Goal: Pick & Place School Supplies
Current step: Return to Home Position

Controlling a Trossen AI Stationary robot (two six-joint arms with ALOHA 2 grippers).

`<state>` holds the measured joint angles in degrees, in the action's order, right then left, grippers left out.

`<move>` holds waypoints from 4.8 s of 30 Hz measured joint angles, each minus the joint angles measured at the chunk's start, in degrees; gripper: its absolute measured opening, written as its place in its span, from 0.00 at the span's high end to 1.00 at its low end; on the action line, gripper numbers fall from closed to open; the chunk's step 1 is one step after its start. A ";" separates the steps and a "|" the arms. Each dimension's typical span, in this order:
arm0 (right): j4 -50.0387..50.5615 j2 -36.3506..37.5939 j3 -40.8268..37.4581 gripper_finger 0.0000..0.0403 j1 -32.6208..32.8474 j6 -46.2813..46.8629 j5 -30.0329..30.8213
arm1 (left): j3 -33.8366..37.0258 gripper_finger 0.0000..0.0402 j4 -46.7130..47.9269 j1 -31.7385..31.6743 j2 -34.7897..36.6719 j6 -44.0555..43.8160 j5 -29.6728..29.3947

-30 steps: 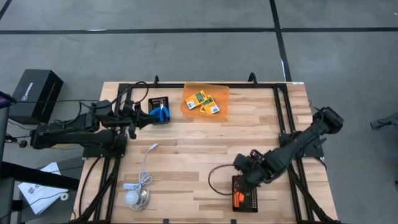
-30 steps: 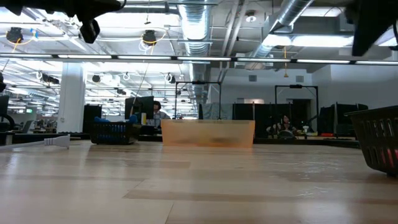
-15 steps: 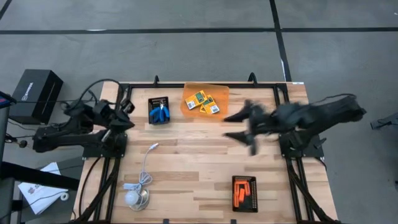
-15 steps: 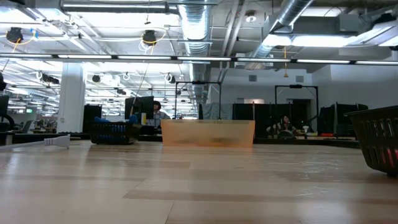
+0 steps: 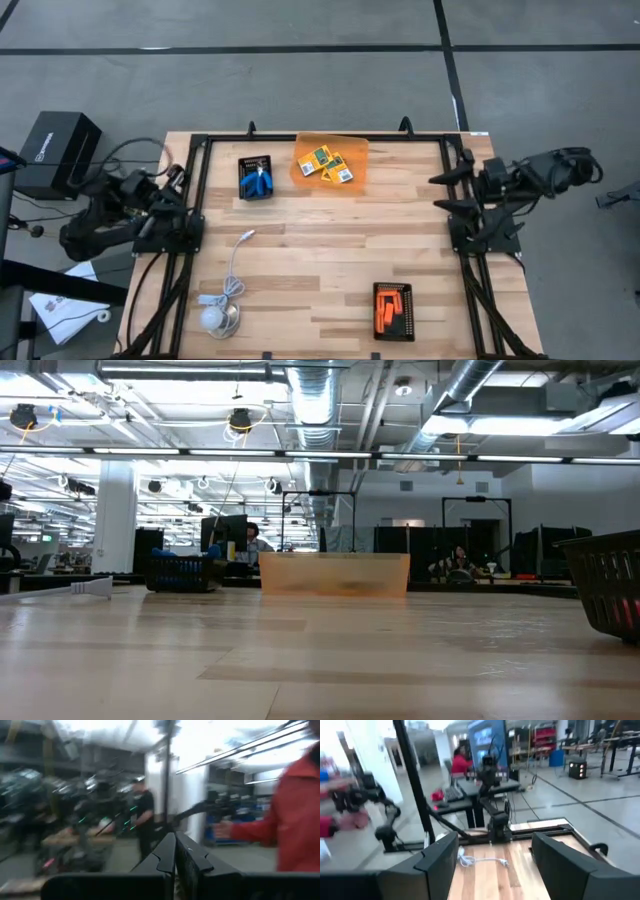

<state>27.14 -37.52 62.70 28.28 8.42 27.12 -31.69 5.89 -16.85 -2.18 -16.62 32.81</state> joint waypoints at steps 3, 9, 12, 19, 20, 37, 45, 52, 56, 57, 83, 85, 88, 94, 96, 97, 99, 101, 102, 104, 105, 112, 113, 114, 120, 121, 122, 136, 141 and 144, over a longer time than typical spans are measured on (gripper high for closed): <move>-7.97 10.52 -13.25 0.39 1.27 1.97 2.57 | 0.66 0.99 2.54 -0.12 1.26 3.62 -4.38; -19.47 37.15 -36.38 0.39 2.53 2.14 2.07 | 1.80 0.99 8.24 -0.06 2.07 6.37 -9.88; -16.93 37.21 -41.00 0.39 2.40 1.71 3.47 | 3.91 0.99 7.73 0.06 2.08 5.83 -11.02; -17.91 37.19 -42.08 0.39 2.33 8.13 3.93 | 12.23 0.99 1.46 0.09 2.19 -0.88 -10.93; -19.89 37.29 -42.45 0.39 2.33 8.70 3.62 | 14.25 0.99 -0.01 0.10 2.19 -1.87 -9.62; -8.06 36.17 -56.58 0.39 2.02 11.71 10.54 | 31.28 0.99 -8.68 -0.05 -0.77 0.61 -21.79; -5.73 36.17 -56.13 0.39 1.96 16.25 10.57 | 31.35 0.99 -9.18 -0.05 -7.26 1.39 -25.45; -5.73 34.96 -56.15 0.39 1.80 25.77 -1.93 | 31.35 0.99 -12.48 -0.05 -7.32 1.89 -19.42; -5.17 33.61 -56.07 0.39 0.79 26.28 -8.72 | 31.35 0.99 -12.77 -0.05 -7.19 1.39 -16.00; -4.87 32.93 -56.02 0.39 0.52 26.07 -10.29 | 31.35 0.99 -12.77 -0.05 -7.19 1.38 -15.88; -4.29 28.95 -55.91 0.39 0.08 21.56 -13.99 | 31.35 0.99 -13.36 -0.05 -7.23 1.36 -15.86; -4.29 28.95 -55.91 0.39 0.08 21.57 -13.99 | 31.35 0.99 -13.39 -0.05 -7.23 1.36 -15.86; -4.31 28.95 -55.91 0.39 0.08 21.57 -13.99 | 31.35 0.99 -13.46 -0.05 -7.23 1.33 -15.86; -4.31 28.95 -55.91 0.39 0.08 21.57 -14.00 | 31.35 0.99 -13.77 -0.05 -7.26 1.33 -15.86; -4.31 28.95 -55.91 0.39 0.08 21.57 -13.99 | 31.35 0.99 -13.77 -0.05 -7.26 1.33 -15.86; -4.31 28.95 -55.91 0.39 0.08 21.57 -13.99 | 31.35 0.99 -13.77 -0.05 -7.25 1.33 -15.86; -4.34 28.95 -55.91 0.39 0.08 21.57 -14.00 | 31.35 0.99 -13.77 -0.05 -7.25 1.33 -15.86; -4.35 28.95 -55.91 0.39 0.08 21.57 -14.00 | 31.35 0.99 -13.79 -0.05 -7.25 1.33 -15.86; -4.34 28.95 -55.91 0.39 0.08 21.57 -13.99 | 31.35 0.99 -13.82 -0.05 -7.25 1.33 -15.86; -4.36 28.95 -55.91 0.39 0.08 21.57 -14.02 | 31.35 0.99 -13.83 -0.05 -7.26 1.33 -15.86; -4.36 28.95 -55.91 0.39 0.08 21.57 -13.99 | 31.35 0.99 -13.84 -0.05 -7.25 1.33 -15.86; -4.36 28.95 -55.91 0.39 0.08 21.57 -14.00 | 31.35 0.99 -13.90 -0.05 -7.26 1.33 -15.84; -4.36 28.95 -55.91 0.39 0.08 21.57 -13.99 | 31.35 0.99 -13.90 -0.05 -7.26 1.33 -15.86; -4.36 28.95 -55.91 0.39 0.08 21.57 -14.02 | 31.35 0.99 -13.90 -0.05 -7.25 1.33 -15.85; -4.35 28.95 -55.91 0.39 0.08 21.57 -14.00 | 31.35 0.99 -13.97 -0.05 -7.26 1.33 -15.85; -4.36 28.95 -55.91 0.39 0.08 21.57 -13.99 | 31.35 0.99 -13.98 -0.05 -7.26 1.33 -15.86; -4.36 28.95 -55.91 0.39 0.08 21.57 -14.02 | 31.35 0.99 -14.00 -0.05 -7.26 1.33 -15.86; -4.36 28.95 -55.91 0.39 0.08 21.57 -14.02 | 31.35 0.99 -14.12 -0.05 -7.26 1.33 -15.86; -4.36 28.95 -55.91 0.39 0.08 21.57 -14.02 | 31.35 0.99 -14.12 -0.05 -7.26 1.33 -15.85; -4.36 28.95 -55.91 0.39 0.08 21.57 -14.00 | 31.35 0.99 -14.12 -0.05 -7.24 1.33 -15.86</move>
<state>22.79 -8.58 6.79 28.36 30.00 13.12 -0.34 -8.23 -16.91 -9.42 -15.29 16.95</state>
